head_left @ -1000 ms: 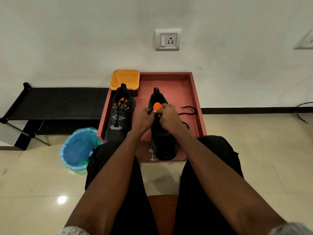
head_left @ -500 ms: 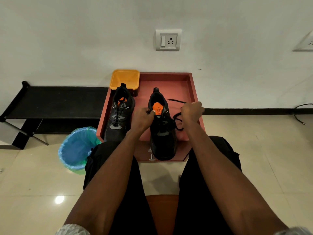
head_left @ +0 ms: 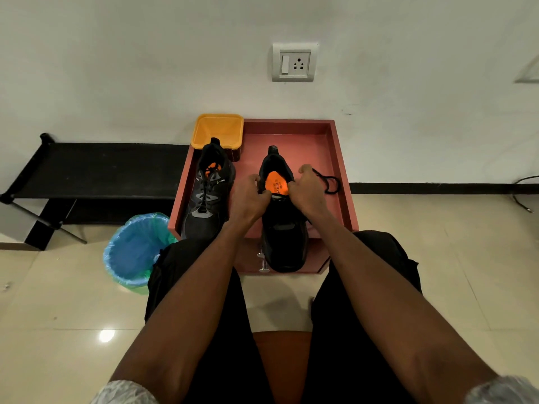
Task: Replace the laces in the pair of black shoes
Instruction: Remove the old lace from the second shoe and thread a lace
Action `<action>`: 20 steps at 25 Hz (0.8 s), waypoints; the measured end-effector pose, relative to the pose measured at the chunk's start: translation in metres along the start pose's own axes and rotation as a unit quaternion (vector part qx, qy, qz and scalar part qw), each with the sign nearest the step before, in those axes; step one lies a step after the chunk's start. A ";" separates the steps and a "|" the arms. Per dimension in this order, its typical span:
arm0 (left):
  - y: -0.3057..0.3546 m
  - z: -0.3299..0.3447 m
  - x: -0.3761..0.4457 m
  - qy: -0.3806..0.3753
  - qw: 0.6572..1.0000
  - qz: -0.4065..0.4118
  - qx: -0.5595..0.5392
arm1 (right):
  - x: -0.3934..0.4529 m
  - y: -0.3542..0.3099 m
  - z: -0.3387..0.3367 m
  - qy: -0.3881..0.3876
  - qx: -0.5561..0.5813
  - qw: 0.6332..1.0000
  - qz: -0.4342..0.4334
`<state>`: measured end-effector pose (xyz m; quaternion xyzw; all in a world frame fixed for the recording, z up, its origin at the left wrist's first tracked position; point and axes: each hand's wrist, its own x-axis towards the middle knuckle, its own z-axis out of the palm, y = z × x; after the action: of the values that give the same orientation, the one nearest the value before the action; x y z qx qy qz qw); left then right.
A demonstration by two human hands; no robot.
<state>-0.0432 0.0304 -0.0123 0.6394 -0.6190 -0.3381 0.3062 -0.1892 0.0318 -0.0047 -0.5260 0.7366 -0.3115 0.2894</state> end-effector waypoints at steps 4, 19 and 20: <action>-0.007 0.002 0.003 0.004 0.996 -0.066 -0.064 | 0.005 0.008 -0.010 -0.011 0.129 0.987 0.091; -0.016 0.026 0.015 -0.091 0.986 0.129 0.052 | 0.006 0.014 -0.011 -0.095 0.072 0.993 -0.021; -0.013 0.024 0.012 -0.086 0.989 0.117 0.010 | 0.006 0.014 -0.010 -0.092 0.067 0.993 -0.020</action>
<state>-0.0547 0.0201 -0.0377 0.5339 -0.7169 -0.3473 0.2833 -0.2062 0.0313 -0.0096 -0.5465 0.6735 -0.3168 0.3839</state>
